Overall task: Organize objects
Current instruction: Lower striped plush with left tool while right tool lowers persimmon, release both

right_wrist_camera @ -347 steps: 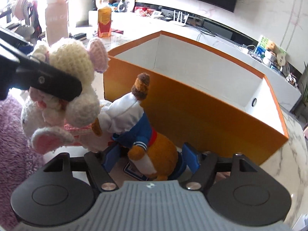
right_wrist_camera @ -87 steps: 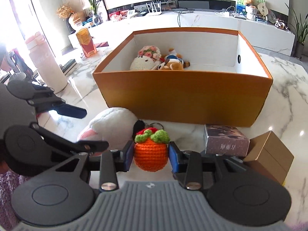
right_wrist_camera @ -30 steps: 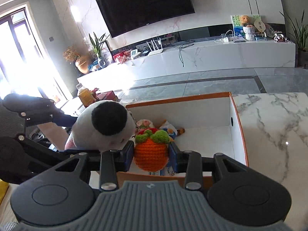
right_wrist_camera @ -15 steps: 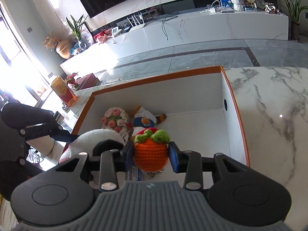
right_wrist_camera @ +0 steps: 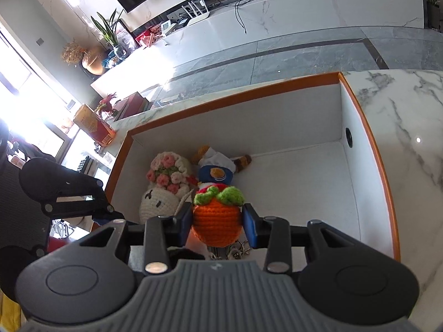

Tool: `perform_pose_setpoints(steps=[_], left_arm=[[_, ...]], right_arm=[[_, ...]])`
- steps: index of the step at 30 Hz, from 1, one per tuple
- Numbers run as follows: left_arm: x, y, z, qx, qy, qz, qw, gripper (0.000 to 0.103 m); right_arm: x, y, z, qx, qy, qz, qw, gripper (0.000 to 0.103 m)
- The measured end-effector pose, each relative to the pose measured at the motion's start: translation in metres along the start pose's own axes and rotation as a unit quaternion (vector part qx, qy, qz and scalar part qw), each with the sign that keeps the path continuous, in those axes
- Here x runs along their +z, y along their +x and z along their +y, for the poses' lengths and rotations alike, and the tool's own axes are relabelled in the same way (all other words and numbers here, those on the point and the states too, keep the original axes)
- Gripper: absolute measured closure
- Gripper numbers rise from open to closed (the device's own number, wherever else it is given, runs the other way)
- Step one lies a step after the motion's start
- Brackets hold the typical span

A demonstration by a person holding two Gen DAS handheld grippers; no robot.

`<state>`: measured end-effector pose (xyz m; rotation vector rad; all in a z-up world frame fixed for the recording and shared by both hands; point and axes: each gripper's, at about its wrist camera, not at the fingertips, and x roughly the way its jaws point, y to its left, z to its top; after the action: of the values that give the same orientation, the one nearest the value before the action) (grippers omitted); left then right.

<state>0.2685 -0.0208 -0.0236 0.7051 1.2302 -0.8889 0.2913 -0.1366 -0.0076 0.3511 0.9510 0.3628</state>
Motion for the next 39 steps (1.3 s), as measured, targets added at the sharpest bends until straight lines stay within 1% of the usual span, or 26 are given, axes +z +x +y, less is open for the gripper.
perform_pose_setpoints(steps=[2, 5, 7, 10, 14, 15, 16, 17, 18, 19, 21, 23, 25, 27, 29, 31, 32, 35, 37, 39], left_arm=[[-0.001, 0.003, 0.004, -0.008, -0.008, 0.001, 0.9999, 0.033], [-0.006, 0.004, 0.002, -0.007, -0.018, -0.007, 0.9998, 0.031], [-0.011, 0.004, 0.0, 0.0, -0.024, -0.011, 0.9997, 0.029], [-0.019, 0.002, 0.002, 0.0, -0.048, -0.03, 0.9984, 0.029], [-0.03, -0.007, 0.003, 0.003, -0.078, -0.057, 0.9954, 0.028], [-0.031, -0.009, 0.005, 0.011, -0.087, -0.062, 0.9942, 0.031], [-0.039, -0.014, 0.007, 0.016, -0.096, -0.07, 0.9927, 0.037], [-0.042, -0.017, 0.008, 0.017, -0.106, -0.08, 0.991, 0.04], [-0.04, -0.023, 0.011, 0.024, -0.123, -0.087, 0.9882, 0.046], [-0.04, -0.032, 0.018, 0.037, -0.146, -0.09, 0.9844, 0.053], [-0.044, -0.035, 0.02, 0.058, -0.177, -0.103, 0.9771, 0.056], [-0.048, -0.042, 0.024, 0.089, -0.21, -0.117, 0.9664, 0.056], [-0.052, -0.047, 0.026, 0.123, -0.248, -0.134, 0.9515, 0.058], [-0.058, -0.056, 0.028, 0.142, -0.271, -0.155, 0.9394, 0.058], [-0.065, -0.064, 0.03, 0.164, -0.302, -0.168, 0.9241, 0.058], [-0.072, -0.068, 0.038, 0.183, -0.339, -0.169, 0.9074, 0.058], [-0.076, -0.069, 0.041, 0.186, -0.352, -0.169, 0.9017, 0.058], [-0.088, -0.071, 0.049, 0.184, -0.378, -0.18, 0.8895, 0.059], [-0.096, -0.071, 0.051, 0.178, -0.388, -0.186, 0.8848, 0.059], [-0.1, -0.071, 0.05, 0.174, -0.395, -0.189, 0.8822, 0.059]], right_arm=[[0.003, 0.004, 0.002, 0.011, -0.002, 0.009, 1.0, 0.062], [0.002, 0.007, 0.006, -0.005, -0.02, 0.015, 1.0, 0.062], [0.0, 0.012, 0.004, -0.005, -0.014, 0.029, 0.999, 0.062], [-0.004, 0.018, 0.003, -0.005, -0.01, 0.047, 0.999, 0.062], [-0.01, 0.023, 0.008, -0.015, -0.026, 0.057, 0.998, 0.062], [-0.011, 0.022, 0.009, -0.017, -0.028, 0.057, 0.998, 0.062], [-0.011, 0.021, 0.009, -0.016, -0.027, 0.055, 0.998, 0.062], [-0.01, 0.019, 0.009, -0.011, -0.023, 0.052, 0.998, 0.062], [-0.009, 0.017, 0.009, -0.004, -0.019, 0.05, 0.999, 0.062], [-0.007, 0.014, 0.009, 0.007, -0.012, 0.048, 0.999, 0.062], [-0.004, 0.011, 0.01, 0.027, -0.002, 0.046, 0.999, 0.062], [-0.001, 0.01, 0.013, 0.041, 0.004, 0.045, 0.998, 0.062], [0.001, 0.012, 0.018, 0.045, 0.005, 0.044, 0.998, 0.062], [0.002, 0.016, 0.023, 0.045, 0.004, 0.046, 0.998, 0.062], [0.001, 0.021, 0.03, 0.063, 0.002, 0.052, 0.997, 0.062], [0.0, 0.025, 0.039, 0.087, 0.003, 0.06, 0.994, 0.062], [-0.001, 0.027, 0.044, 0.094, 0.001, 0.063, 0.994, 0.062], [-0.003, 0.036, 0.06, 0.103, -0.009, 0.07, 0.992, 0.062], [-0.004, 0.041, 0.069, 0.107, -0.014, 0.074, 0.991, 0.062], [-0.006, 0.047, 0.075, 0.105, -0.018, 0.078, 0.991, 0.062]])
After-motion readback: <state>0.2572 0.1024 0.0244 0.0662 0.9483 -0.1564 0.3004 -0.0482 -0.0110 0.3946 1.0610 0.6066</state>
